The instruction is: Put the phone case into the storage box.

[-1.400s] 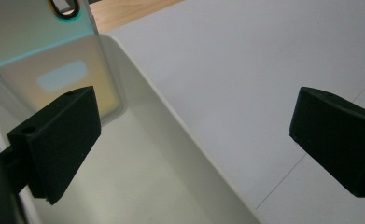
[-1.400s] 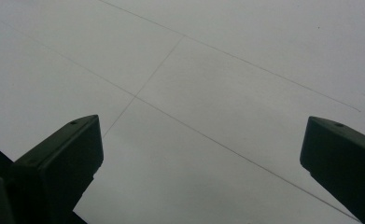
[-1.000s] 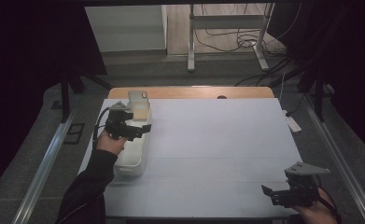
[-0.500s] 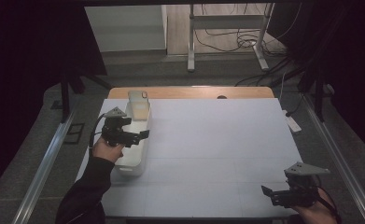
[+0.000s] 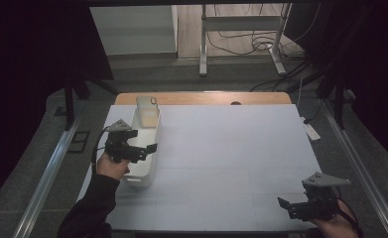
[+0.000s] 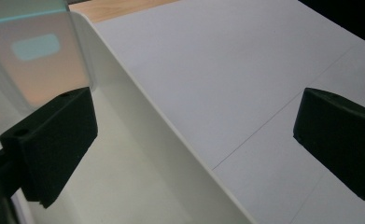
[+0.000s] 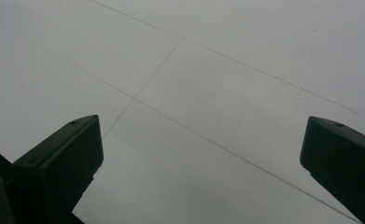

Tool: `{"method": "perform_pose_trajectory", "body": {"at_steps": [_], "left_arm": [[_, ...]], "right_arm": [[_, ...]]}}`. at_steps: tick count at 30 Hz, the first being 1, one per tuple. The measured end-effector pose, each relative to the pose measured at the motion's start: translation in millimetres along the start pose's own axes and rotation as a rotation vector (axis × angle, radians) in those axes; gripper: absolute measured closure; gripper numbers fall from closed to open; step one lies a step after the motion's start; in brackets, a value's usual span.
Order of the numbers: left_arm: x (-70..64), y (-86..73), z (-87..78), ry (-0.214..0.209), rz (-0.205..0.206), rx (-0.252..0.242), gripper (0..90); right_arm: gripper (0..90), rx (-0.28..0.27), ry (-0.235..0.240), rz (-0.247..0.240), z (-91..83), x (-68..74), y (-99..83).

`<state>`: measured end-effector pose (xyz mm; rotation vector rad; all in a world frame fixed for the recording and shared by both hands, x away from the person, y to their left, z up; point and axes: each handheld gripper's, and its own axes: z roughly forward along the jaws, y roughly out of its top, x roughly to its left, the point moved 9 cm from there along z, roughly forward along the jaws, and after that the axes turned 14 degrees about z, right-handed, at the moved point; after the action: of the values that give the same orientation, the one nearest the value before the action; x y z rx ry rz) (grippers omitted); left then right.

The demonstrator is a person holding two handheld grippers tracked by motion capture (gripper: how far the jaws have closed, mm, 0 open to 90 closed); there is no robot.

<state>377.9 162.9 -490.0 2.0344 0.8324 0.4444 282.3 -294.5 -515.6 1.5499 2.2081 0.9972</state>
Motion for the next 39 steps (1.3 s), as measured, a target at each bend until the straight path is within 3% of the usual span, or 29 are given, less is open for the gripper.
{"method": "perform_pose_trajectory", "body": {"at_steps": [14,39], "left_arm": [[-15.2,-10.0,-10.0,0.02,0.038,0.006,0.3],[-35.9,-35.4,-38.6,0.052,0.051,0.012,0.3]], "right_arm": [[0.0,0.006,0.006,-0.002,0.5,0.6,-0.4],[0.0,0.012,0.003,-0.006,1.3,0.8,-0.7]]}}
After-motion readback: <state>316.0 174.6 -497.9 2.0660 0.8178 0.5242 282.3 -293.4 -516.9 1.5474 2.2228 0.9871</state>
